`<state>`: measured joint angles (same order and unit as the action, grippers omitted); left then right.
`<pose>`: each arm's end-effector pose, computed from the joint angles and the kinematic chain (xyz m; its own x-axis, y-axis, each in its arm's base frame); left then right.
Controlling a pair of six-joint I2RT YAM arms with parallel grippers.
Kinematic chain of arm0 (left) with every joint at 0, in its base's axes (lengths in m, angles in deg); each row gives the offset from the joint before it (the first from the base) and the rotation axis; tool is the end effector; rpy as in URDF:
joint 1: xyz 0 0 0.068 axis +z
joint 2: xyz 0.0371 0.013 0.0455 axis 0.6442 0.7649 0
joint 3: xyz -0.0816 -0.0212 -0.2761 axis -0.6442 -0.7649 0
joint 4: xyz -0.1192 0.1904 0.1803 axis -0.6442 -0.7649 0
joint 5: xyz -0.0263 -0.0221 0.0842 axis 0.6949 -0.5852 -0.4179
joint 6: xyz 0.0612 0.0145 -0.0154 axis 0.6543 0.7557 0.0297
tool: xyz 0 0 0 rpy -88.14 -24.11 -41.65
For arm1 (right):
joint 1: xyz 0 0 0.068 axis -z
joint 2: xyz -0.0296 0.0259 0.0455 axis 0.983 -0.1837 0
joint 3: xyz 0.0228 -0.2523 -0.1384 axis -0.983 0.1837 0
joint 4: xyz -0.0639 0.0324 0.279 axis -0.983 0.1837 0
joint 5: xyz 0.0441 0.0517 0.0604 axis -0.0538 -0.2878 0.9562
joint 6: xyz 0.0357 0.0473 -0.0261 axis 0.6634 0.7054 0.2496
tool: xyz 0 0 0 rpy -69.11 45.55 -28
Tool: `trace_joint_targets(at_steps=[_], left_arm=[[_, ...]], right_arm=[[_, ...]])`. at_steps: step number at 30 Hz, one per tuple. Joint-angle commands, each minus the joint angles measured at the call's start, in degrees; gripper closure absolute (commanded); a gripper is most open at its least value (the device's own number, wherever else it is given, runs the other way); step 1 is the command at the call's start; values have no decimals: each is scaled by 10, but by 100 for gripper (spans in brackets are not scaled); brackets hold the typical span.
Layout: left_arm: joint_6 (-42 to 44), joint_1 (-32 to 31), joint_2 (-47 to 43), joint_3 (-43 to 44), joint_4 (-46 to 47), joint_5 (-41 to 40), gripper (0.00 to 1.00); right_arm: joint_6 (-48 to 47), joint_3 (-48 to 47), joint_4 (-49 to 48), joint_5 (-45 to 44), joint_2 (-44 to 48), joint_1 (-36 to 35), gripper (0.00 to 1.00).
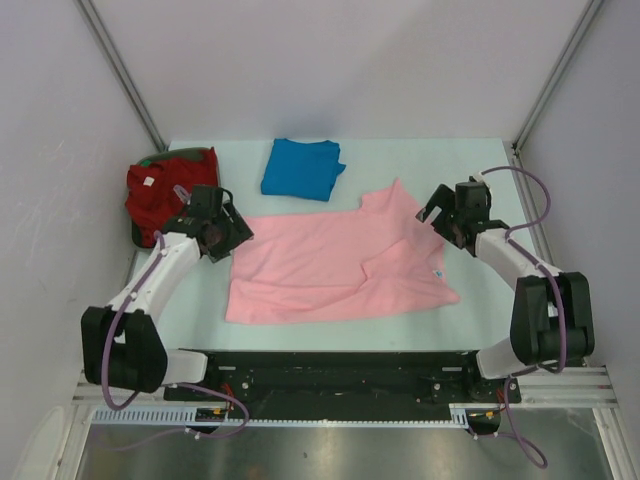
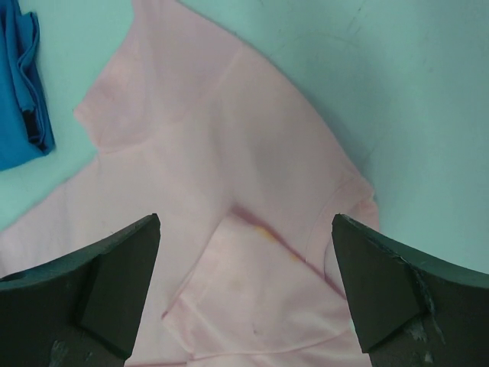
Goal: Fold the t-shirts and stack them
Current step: Fold the tshirt
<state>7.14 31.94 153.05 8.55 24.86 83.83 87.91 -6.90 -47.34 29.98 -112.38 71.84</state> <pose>0.2873 -0.0373 0.2580 -0.6660 -0.5745 -0.4758 -0.4616 0.8185 -0.3422 0.3394 0.0438 0.2159 -0.5915 0.5186 -0.6175 0.2959 0.8519 0.4320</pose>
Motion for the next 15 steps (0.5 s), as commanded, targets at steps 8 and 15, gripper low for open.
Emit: trace_joint_targets(at_steps=[8,15], left_arm=[[5,3,61,-3,78,63,23],[2,3,55,-40,100,82,21]], right_arm=[[1,-2,19,15,-60,62,0],[2,43,33,17,-42,70,0]])
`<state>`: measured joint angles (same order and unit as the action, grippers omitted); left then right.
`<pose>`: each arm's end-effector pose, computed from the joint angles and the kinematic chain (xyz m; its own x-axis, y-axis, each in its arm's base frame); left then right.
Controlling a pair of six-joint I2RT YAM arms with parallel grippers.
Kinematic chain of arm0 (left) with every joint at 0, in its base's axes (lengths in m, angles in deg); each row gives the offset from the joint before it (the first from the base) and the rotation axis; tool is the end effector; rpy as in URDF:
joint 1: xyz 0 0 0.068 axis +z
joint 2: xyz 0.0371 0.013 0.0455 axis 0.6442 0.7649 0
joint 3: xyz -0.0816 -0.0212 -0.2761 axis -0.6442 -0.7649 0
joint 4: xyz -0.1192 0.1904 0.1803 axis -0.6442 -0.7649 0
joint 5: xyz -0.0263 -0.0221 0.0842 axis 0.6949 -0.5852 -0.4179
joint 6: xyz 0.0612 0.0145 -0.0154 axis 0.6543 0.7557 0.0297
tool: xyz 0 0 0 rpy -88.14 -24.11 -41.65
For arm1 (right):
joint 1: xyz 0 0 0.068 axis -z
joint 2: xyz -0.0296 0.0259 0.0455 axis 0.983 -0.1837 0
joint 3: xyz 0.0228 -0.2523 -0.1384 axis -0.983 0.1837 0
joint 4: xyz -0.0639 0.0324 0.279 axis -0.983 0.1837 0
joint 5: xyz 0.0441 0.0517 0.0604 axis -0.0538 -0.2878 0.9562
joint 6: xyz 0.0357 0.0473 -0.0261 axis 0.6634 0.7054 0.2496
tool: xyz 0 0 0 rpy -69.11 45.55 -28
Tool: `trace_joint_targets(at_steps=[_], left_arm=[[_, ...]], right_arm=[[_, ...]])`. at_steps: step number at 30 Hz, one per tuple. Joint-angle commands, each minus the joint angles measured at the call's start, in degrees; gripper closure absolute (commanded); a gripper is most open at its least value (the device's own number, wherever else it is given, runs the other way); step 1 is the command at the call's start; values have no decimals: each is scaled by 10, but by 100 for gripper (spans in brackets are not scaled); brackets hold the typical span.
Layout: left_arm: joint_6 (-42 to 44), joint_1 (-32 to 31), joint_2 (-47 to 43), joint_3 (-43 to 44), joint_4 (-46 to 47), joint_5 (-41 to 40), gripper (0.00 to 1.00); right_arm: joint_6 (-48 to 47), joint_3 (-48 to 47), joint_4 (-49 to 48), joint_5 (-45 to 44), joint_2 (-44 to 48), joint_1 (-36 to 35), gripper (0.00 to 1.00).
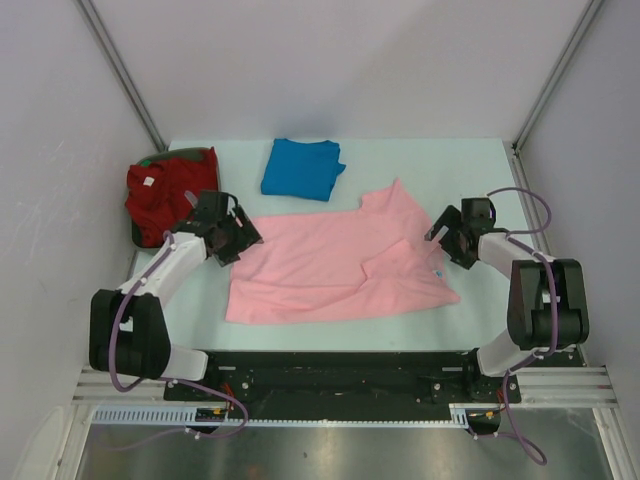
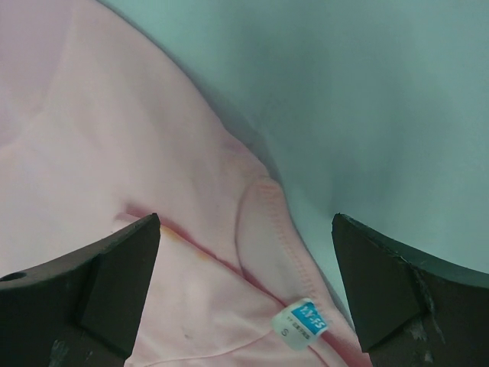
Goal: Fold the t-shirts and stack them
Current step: Fold the tshirt
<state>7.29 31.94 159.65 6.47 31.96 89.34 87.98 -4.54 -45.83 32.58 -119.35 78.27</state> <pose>0.3084 -0.0453 0.2217 -0.7156 -0.5672 -0.4077 -0.4287 0.8175 -0.3846 0.3404 0.0078 0.1605 -0.6526 0.5802 -0.4874 0.4417 0.8139 0.3774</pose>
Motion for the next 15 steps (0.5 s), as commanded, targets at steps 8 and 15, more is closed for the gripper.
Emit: trace_joint_targets(at_steps=[8,15], left_arm=[[1,3,-61,-88,48,52,20],[-1,3,-100,-162,63,49,19]], right_arm=[[14,98,137,-129,280,4,0],[79,139,270,-108,472,-23,0]])
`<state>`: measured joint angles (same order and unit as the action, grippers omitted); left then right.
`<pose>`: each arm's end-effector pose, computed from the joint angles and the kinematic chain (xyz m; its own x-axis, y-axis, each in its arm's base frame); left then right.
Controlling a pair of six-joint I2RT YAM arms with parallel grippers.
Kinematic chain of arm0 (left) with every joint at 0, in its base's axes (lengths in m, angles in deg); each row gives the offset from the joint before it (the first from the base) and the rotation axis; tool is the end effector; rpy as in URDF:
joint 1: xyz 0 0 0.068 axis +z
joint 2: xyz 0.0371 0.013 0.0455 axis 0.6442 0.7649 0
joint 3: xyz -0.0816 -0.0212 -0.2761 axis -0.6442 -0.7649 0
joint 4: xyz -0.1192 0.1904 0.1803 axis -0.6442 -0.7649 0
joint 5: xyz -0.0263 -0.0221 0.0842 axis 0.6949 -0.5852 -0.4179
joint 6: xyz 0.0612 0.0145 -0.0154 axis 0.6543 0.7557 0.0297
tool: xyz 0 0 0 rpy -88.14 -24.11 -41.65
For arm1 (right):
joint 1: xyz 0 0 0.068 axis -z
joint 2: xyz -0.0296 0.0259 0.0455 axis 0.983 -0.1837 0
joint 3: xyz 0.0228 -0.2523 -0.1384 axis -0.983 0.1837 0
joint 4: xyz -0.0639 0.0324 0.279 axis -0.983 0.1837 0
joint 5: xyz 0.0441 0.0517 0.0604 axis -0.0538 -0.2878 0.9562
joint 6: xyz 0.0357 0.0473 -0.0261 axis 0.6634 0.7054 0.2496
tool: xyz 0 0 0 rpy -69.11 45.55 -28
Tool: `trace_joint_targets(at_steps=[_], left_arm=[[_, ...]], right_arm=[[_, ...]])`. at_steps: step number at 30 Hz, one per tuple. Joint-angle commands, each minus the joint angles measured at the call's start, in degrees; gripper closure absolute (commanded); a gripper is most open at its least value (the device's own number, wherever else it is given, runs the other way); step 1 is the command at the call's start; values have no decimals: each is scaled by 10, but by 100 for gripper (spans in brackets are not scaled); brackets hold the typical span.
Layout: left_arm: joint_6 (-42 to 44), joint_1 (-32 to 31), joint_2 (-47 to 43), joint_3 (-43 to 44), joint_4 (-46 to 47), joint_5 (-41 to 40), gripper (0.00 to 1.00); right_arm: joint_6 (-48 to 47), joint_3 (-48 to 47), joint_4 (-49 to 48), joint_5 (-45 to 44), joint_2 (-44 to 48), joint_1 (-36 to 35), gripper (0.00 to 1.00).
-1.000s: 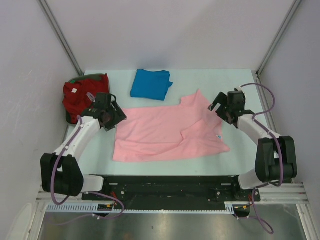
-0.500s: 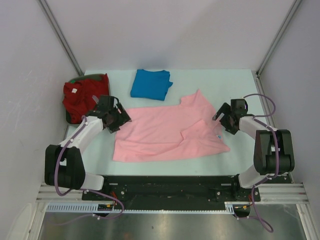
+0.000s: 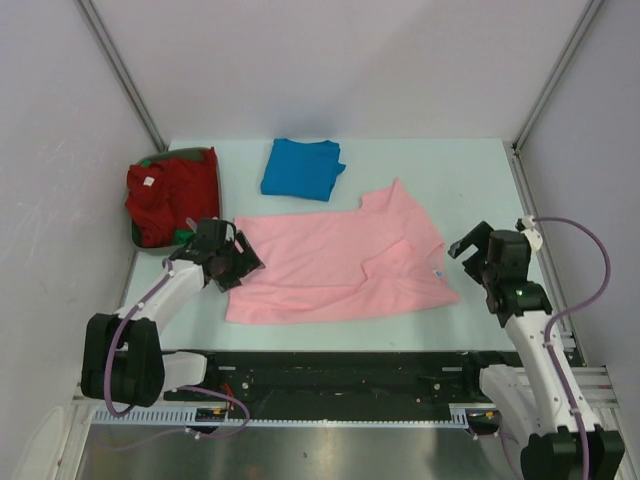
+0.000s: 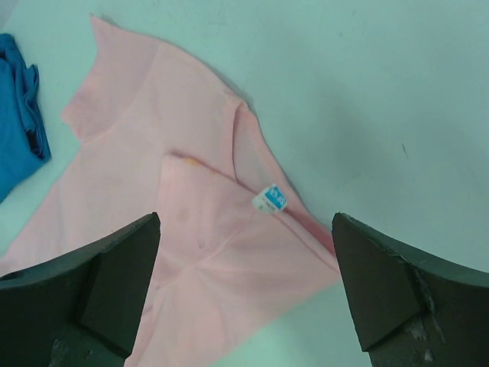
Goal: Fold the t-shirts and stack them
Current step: Fold the tshirt
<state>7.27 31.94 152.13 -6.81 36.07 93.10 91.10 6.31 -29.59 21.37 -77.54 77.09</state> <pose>0.2618 -0.0419 0.1840 -0.7496 -0.5602 -0.3526 -0.4141 0.8125 -0.4104 0.2106 -0.0003 0.2567 -0.4028 0.6104 -0.6820 0.4618 0.7789 0.4243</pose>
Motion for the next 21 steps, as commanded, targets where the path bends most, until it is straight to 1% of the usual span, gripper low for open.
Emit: trace_joint_targets(at_steps=[1,4,7,9,12,17,19,20,21], left_arm=[[-2,3,-31,-35,23,13,19],[-3,3,-38,-46,23,14,18],[-5,3,-44,-51,22,15,18],[-4,3,-49,-51,19,16,18],[0,3,-52,-46,12,12,18],[3,3,-47,-46,10,9,18],[7,3,-45,-44,7,7,18],[7,3,-45,-44,4,4,17],[8,3,-45,-43,4,4,18]], right_arm=[[71,55,114,27,67,-16,0],[114,106,132,54,122,-29,0],[136,151,129,65,163,-29,0],[147,167,123,72,171,-29,0],[154,189,107,78,166,-29,0],[157,214,50,61,135,-24,0],[158,219,21,57,124,-22,2],[158,220,14,53,112,-22,7],[155,220,4,45,105,-18,10]])
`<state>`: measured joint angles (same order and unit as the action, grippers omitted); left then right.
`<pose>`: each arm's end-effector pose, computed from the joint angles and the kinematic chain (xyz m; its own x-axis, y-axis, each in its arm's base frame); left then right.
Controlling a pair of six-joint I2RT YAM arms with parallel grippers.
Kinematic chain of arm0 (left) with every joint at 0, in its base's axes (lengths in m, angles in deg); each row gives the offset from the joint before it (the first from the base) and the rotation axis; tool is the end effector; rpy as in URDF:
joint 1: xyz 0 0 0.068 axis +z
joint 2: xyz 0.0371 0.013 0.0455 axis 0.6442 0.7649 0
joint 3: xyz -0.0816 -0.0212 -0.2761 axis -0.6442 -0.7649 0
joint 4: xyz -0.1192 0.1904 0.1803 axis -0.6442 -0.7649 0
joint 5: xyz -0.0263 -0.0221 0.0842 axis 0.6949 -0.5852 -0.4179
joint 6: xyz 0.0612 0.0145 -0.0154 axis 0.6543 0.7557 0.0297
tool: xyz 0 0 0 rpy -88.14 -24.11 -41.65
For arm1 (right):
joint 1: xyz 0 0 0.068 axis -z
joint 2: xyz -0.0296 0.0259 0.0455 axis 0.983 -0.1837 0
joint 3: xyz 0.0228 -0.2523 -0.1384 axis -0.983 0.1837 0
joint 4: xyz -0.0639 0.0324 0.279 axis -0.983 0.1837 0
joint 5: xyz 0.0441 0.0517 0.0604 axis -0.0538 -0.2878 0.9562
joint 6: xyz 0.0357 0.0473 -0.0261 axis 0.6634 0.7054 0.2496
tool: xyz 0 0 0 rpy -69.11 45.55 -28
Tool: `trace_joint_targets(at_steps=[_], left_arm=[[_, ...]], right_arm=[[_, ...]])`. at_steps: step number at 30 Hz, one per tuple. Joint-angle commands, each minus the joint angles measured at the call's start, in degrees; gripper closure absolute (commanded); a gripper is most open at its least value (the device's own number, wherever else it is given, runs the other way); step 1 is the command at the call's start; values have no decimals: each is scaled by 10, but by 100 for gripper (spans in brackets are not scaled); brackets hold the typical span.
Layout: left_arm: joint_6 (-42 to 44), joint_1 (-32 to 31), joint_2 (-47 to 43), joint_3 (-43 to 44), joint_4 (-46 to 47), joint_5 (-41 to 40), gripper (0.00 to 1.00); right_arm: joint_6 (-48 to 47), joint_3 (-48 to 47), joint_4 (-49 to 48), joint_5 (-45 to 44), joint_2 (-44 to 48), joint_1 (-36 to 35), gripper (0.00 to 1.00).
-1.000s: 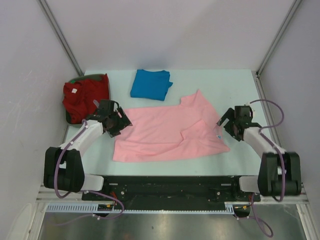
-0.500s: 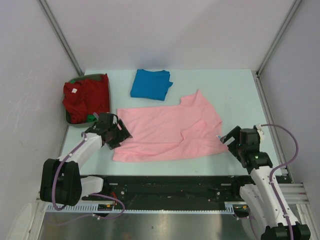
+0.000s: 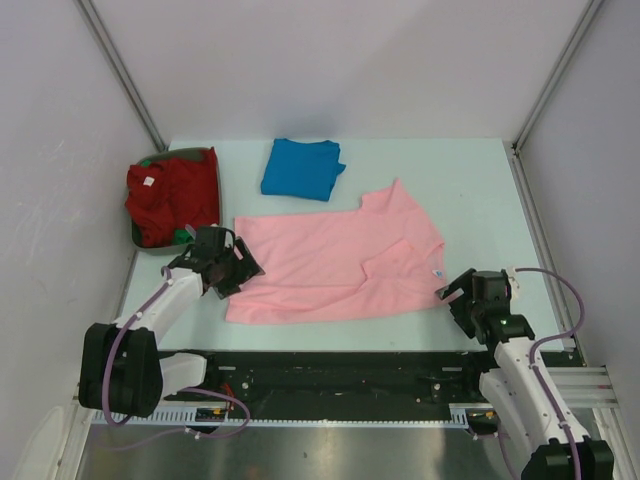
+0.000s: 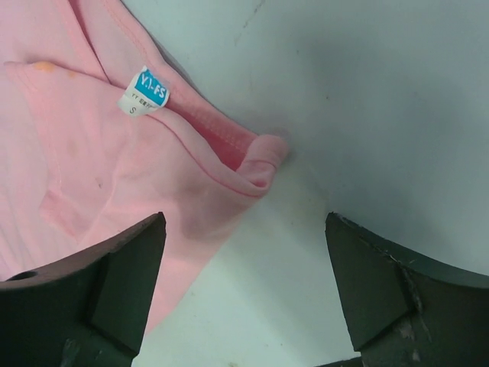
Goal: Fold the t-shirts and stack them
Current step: Fold the tshirt
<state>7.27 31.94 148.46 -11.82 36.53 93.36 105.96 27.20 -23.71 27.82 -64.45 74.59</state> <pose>0.2412 -0.0392 0.1708 -0.7564 -0.5589 -0.3399 -0.4186 0.8128 -0.4052 0.1465 0.0091 0.1491 -0.4860 0.7729 -0.4079 0.6033 0.6344 0.4833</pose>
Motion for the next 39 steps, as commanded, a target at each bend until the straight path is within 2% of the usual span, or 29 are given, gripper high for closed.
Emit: trace_joint_targets(at_steps=[1,2,4,5,7,8,12,16,21,26,27,28,29,31,32,34,35,37,38,39], left_arm=[[9,3,-7,9,-1,0,18],[10,3,-6,10,-4,-4,18],[12,3,-4,13,-5,-8,17],[14,3,-1,15,-5,-9,17],[14,3,4,18,-6,-11,17],[14,3,6,19,-6,-10,17],[12,3,8,19,-4,-7,17],[12,3,1,15,-6,-6,17],[15,3,-22,8,-20,-8,17],[17,3,-47,-1,-34,-18,17],[17,3,-49,-2,-34,-19,16],[17,3,-54,-4,-36,-20,16],[17,3,-54,-4,-39,-21,16],[18,3,-57,-2,-47,-22,16],[21,3,-57,-2,-49,-23,16],[24,3,-61,4,-62,-26,16],[26,3,-68,6,-67,-26,16],[28,3,-82,14,-84,-25,16],[28,3,-101,16,-87,-22,15],[27,3,-111,18,-90,-17,15]], right_arm=[[4,12,-59,-22,-32,9,13],[3,12,-63,-26,-35,10,17],[-1,12,-68,-27,-40,15,36],[-2,12,-67,-29,-38,16,55],[-4,10,-54,-33,-28,17,78],[-3,7,-46,-37,-24,17,100],[-3,-7,30,-77,17,16,100],[23,-13,85,-76,73,-3,100],[87,-14,155,-114,100,-83,100],[147,-21,182,-178,115,-166,100],[152,-25,187,-185,104,-180,95],[163,-28,192,-193,97,-185,84],[166,-30,194,-203,90,-188,68],[169,-35,197,-209,73,-193,55],[169,-38,200,-218,71,-194,40],[170,-46,206,-222,72,-194,32],[167,-50,208,-228,73,-195,20],[157,-58,200,-229,75,-194,12],[150,-73,198,-234,75,-194,1],[141,-75,182,-230,72,-194,0]])
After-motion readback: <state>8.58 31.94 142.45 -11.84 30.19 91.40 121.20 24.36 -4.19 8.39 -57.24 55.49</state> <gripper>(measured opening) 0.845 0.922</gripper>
